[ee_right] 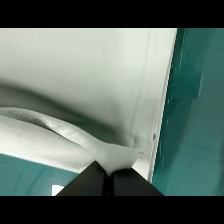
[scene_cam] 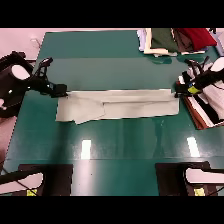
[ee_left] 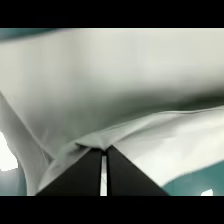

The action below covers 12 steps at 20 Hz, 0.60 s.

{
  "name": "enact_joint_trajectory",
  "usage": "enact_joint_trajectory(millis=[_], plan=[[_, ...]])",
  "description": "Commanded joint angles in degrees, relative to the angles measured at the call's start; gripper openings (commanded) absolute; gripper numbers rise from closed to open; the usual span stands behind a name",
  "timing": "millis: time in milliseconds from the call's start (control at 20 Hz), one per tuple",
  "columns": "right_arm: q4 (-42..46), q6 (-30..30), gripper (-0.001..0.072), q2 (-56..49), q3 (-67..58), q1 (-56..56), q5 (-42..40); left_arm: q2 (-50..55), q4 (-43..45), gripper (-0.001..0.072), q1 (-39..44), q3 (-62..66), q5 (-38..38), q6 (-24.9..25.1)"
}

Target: Fold the shirts.

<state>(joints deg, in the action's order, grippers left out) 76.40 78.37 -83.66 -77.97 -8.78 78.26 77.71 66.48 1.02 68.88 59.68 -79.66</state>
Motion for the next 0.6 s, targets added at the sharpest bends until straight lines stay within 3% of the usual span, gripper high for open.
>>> enact_joint_trajectory(millis=[0, 50, 100, 200, 350, 400, 450, 500, 550], plan=[[-3.7, 0.1, 0.0145, -7.1, -7.5, -0.1, -0.1, 5.2, -1.2, 0.0098, -0.1, 3.2, -6.3, -0.3], [-6.6, -0.1, 0.0351, -8.3, -8.8, -1.0, -0.7, 5.2, -1.5, 0.0412, -0.1, 3.3, -7.4, -2.0], [-9.7, -1.2, 0.0448, -9.4, -10.1, -2.0, -0.9, 5.2, -1.8, 0.0567, -0.1, 3.7, -7.6, -3.7], [-15.1, -4.4, 0.0461, -10.3, -10.8, -4.4, 0.4, 5.1, -1.8, 0.0535, -0.1, 5.3, -6.2, -4.3], [-15.4, -5.9, 0.0475, -10.3, -10.6, -9.3, 4.1, 4.7, -3.3, 0.0532, -0.1, 6.8, -2.0, -4.3], [-15.5, -5.9, 0.0536, -10.2, -9.6, -11.3, 5.2, 4.7, -4.0, 0.0382, -0.1, 6.8, -1.1, -4.3], [-15.5, -5.9, 0.0538, -10.2, -8.2, -13.1, 5.9, 4.7, -4.7, 0.0092, 0.0, 6.8, -0.1, -4.3], [-15.5, -6.0, 0.0539, -10.2, -6.0, -14.9, 6.0, 4.7, -5.8, 0.0032, 0.0, 6.7, 0.2, -4.0], [-16.0, -6.7, 0.0541, -10.2, -3.2, -16.5, 6.0, 4.8, -7.8, 0.0032, 0.0, 6.6, 0.4, -3.8]])
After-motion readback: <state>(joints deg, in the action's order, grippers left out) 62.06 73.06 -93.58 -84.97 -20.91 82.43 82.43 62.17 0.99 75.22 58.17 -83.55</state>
